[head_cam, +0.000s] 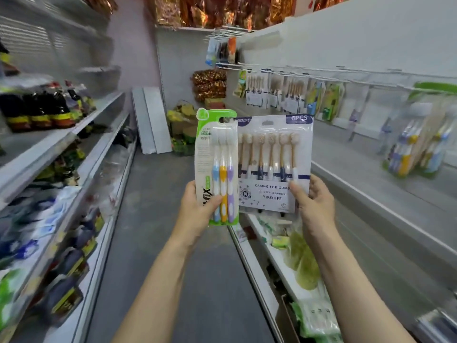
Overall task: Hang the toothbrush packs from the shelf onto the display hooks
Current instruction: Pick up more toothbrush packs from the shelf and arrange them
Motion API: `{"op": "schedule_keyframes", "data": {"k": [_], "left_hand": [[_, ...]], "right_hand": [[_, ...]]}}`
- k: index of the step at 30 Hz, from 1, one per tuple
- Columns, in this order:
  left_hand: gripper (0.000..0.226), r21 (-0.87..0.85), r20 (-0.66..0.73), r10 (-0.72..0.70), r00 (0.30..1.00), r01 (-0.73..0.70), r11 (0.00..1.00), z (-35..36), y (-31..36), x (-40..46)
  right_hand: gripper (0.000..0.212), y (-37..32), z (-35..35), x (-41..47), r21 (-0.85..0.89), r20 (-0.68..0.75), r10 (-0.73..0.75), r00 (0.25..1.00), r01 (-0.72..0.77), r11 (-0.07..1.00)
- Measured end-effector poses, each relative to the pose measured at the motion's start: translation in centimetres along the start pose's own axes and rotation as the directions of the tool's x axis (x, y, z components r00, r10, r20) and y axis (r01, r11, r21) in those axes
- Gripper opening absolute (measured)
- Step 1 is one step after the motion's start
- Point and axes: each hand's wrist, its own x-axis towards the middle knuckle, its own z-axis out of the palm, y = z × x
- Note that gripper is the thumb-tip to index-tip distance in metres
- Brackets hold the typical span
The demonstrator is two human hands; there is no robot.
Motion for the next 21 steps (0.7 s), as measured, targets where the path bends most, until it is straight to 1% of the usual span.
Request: {"op": "schedule_keyframes", "data": {"k": [2,4,8,11,15,17,21], "left_hand": [[0.038,-0.011,0.036,-0.003,0.999,0.003,1.000,-0.6,-1.2,5.6],[0.034,-0.037,0.083,0.014,0.996,-0.011,0.999,-1.0,-2.0,12.0],[0.036,-0.074,0.166,0.059,0.984,-0.047,0.996,-1.1,-2.5,24.7],[0.033,-0.084,0.203,0.063,0.977,-0.046,0.995,-0.4,-3.6,32.9],[0.034,-0.090,0.252,0.019,0.968,0.004,0.996,2.1,-6.6,42.5],[0.034,-0.095,0.284,0.024,0.959,0.004,0.995,3.6,-8.3,47.3],[0.037,-0.097,0.306,0.032,0.952,-0.002,0.995,5.9,-10.6,54.5]], "right_hand": [[0.027,1.1,3.0,3.9,0.007,-0.021,0.004,1.000,-0.004,1.000],[0.022,1.6,6.1,8.4,0.027,-0.041,-0.002,0.999,0.004,1.000],[0.018,2.2,12.2,17.5,0.041,-0.103,-0.044,0.994,0.048,0.998],[0.016,3.4,15.6,23.6,0.026,-0.120,-0.046,0.992,0.049,0.998],[0.021,6.4,17.9,31.4,-0.008,-0.197,-0.049,0.979,0.048,0.999],[0.026,8.3,18.6,36.0,-0.006,-0.237,-0.062,0.970,0.062,0.998],[0.025,11.6,20.1,43.7,0.020,-0.240,-0.067,0.968,0.074,0.997]]}}
